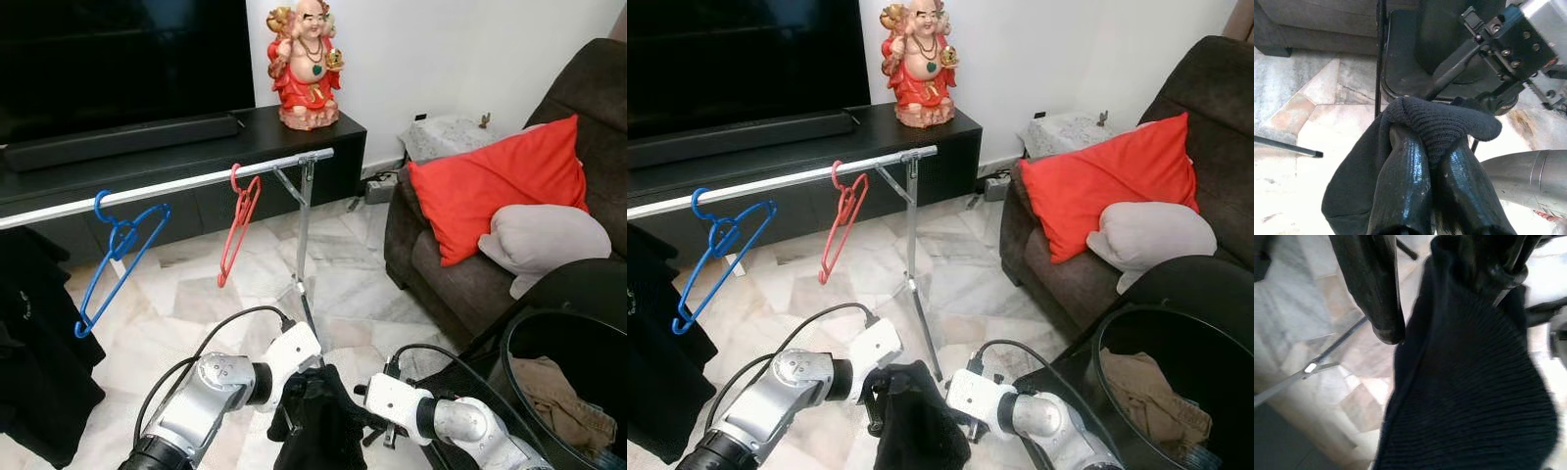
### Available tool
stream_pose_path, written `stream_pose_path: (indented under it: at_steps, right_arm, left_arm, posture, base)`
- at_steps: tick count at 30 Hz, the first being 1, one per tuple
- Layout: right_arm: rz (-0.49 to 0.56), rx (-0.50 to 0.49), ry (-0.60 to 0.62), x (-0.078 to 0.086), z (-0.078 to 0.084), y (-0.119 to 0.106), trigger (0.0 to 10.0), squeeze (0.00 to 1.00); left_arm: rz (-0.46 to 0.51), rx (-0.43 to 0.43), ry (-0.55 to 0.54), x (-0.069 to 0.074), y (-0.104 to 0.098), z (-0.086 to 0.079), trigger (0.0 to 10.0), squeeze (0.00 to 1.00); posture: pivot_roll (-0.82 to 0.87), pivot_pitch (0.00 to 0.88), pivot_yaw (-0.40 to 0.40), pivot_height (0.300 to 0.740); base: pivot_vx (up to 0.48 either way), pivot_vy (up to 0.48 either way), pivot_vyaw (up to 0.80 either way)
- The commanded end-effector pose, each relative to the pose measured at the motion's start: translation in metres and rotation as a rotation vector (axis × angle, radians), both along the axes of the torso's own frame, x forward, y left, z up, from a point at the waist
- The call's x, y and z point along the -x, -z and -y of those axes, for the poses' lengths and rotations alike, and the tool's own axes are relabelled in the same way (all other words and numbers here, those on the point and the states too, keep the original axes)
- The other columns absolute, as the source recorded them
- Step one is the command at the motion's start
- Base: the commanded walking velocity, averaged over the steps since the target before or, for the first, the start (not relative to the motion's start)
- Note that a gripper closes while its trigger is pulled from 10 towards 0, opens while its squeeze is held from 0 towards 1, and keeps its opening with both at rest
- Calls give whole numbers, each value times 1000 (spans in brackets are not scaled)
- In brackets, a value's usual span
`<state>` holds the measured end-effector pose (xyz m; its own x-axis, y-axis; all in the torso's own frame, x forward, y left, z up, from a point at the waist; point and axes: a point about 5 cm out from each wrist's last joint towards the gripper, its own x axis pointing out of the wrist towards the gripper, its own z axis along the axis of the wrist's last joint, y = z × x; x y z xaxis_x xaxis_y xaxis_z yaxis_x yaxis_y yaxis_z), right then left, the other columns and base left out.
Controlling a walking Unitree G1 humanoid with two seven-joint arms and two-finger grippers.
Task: Hang hanger
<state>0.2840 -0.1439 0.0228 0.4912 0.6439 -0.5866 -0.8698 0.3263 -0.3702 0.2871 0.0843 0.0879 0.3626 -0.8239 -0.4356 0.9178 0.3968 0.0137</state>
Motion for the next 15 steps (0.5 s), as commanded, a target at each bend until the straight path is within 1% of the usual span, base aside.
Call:
stream_pose_path:
  at_steps: [1, 4, 6, 7, 9, 15]
  right_arm:
    - [56, 6, 11, -6, -1, -4, 10000, 0]
    - [27, -5, -12, -5, -4, -2, 10000, 0]
    - [25, -4, -16, -5, -5, -2, 10000, 0]
    - [31, 21, -33, -2, -6, 2, 10000, 0]
    - [35, 36, -37, -1, -8, 5, 10000, 0]
    - [12, 16, -63, 0, -15, 6, 10000, 0]
  left_arm:
    - [28, 14, 29, 0, -10, 5, 0, 0]
    - [28, 15, 32, 0, -10, 6, 0, 0]
    - [28, 15, 32, 0, -10, 6, 0, 0]
    - [29, 15, 34, 0, -10, 6, 0, 0]
    - [28, 15, 35, 1, -11, 7, 0, 0]
    - [25, 15, 37, 2, -11, 7, 0, 0]
  posture:
    - [52, 29, 2, 740]
    - [52, 29, 2, 740]
    - [52, 29, 2, 740]
    - [59, 31, -3, 740]
    - [68, 36, -4, 740]
    - [77, 41, -3, 740]
  base:
    - [0, 0, 0]
    - [0, 0, 0]
    - [0, 0, 0]
    - [0, 0, 0]
    - [0, 0, 0]
    - [0, 0, 0]
